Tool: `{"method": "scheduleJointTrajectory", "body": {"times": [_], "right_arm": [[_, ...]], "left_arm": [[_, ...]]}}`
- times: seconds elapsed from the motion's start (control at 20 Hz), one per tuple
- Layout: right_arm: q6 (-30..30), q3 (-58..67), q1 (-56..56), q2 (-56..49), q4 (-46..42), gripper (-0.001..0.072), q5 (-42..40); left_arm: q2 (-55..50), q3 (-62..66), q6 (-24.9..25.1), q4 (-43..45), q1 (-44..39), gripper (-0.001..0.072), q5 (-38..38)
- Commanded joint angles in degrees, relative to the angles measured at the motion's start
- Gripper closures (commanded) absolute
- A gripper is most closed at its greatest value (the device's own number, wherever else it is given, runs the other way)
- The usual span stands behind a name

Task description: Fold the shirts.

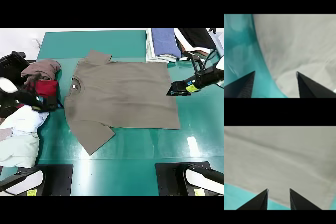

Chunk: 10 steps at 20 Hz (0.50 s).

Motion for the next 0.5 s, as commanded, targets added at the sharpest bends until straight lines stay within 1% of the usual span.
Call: {"method": "scheduleJointTrajectory", "body": {"times": [0.0, 0.1, 0.15, 0.3, 0.45], "right_arm": [[-0.39, -5.88, -0.04, 5.11, 4.5, 0.0396, -2.25], [-0.37, -6.56, -0.04, 6.19, 4.61, 0.0396, -2.23], [-0.37, -6.51, -0.04, 6.23, 4.92, 0.0396, -2.19], [-0.37, -6.51, -0.04, 6.23, 5.75, 0.0396, -2.62], [-0.28, -6.51, -0.04, 6.23, 5.75, 0.0396, -3.04]], "left_arm": [[2.64, -12.83, 1.46, -4.42, 0.37, 0.0106, 5.95], [2.64, -15.98, 4.76, -10.95, 0.37, 0.0107, 10.05], [2.64, -16.92, 5.42, -12.7, 0.37, 0.0107, 11.54], [2.64, -18.38, 5.99, -13.53, -0.02, 0.0107, 12.39], [2.64, -18.34, 5.97, -13.38, -5.97, 0.0109, 15.72]]}}
